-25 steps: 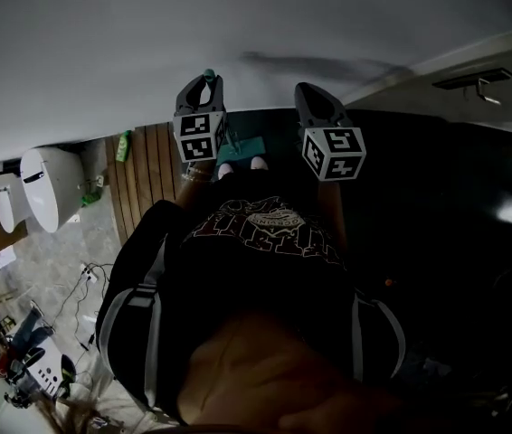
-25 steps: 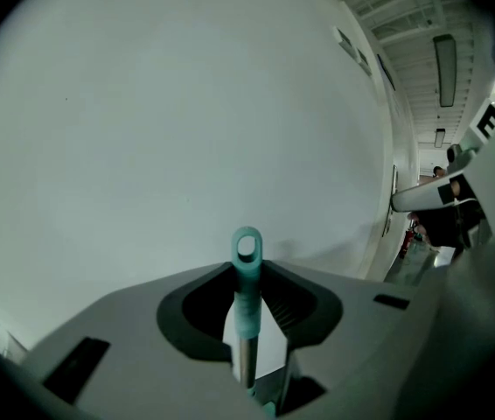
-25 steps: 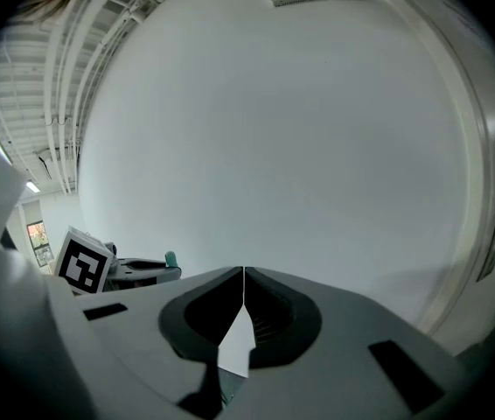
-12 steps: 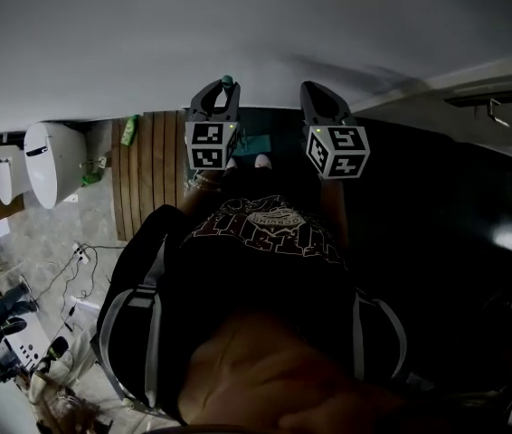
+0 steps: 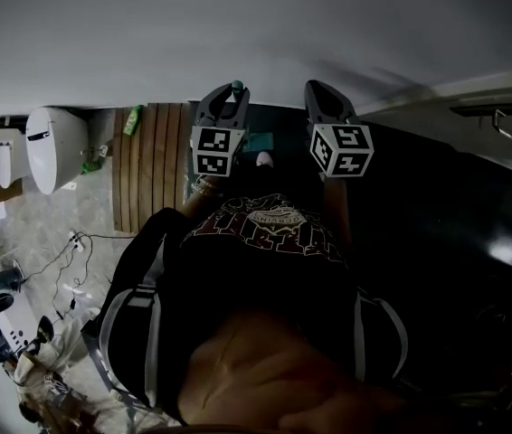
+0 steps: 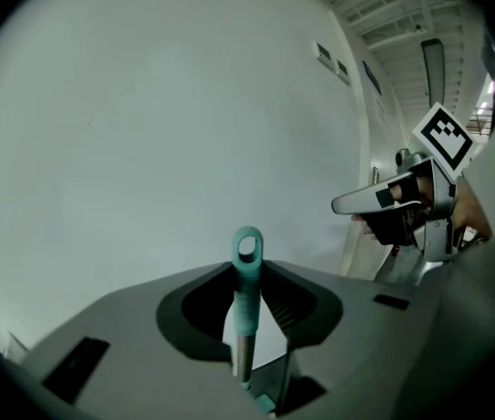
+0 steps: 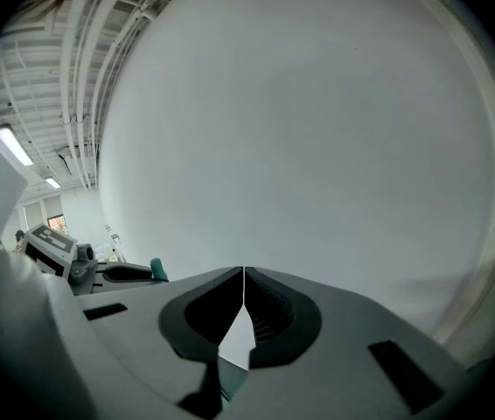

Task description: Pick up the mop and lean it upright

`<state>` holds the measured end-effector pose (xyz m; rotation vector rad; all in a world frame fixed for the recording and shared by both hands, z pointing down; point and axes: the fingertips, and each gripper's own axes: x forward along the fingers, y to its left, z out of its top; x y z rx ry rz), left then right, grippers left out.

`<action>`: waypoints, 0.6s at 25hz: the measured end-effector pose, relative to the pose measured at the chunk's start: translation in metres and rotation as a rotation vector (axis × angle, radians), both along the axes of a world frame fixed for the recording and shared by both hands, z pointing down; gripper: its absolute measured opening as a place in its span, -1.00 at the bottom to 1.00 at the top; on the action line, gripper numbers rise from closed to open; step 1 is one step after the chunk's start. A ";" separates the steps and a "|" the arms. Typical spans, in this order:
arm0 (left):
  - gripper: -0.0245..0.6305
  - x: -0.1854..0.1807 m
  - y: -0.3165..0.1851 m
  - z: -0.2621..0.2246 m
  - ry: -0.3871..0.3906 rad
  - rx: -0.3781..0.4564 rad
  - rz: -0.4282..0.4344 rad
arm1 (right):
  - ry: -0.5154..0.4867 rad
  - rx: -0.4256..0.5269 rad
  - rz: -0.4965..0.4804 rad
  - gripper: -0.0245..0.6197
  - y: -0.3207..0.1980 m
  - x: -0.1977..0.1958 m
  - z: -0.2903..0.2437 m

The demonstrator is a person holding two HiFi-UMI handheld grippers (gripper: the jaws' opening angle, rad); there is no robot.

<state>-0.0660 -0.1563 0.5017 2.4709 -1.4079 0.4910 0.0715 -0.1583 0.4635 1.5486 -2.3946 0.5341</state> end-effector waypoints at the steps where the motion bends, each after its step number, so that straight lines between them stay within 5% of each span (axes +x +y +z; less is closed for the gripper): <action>1: -0.48 -0.001 0.001 0.000 0.001 0.001 -0.002 | 0.000 0.000 -0.003 -0.86 0.000 -0.001 0.000; 15: -0.49 -0.008 0.011 0.001 0.016 0.008 -0.013 | -0.003 -0.005 -0.035 -0.86 0.004 -0.016 0.004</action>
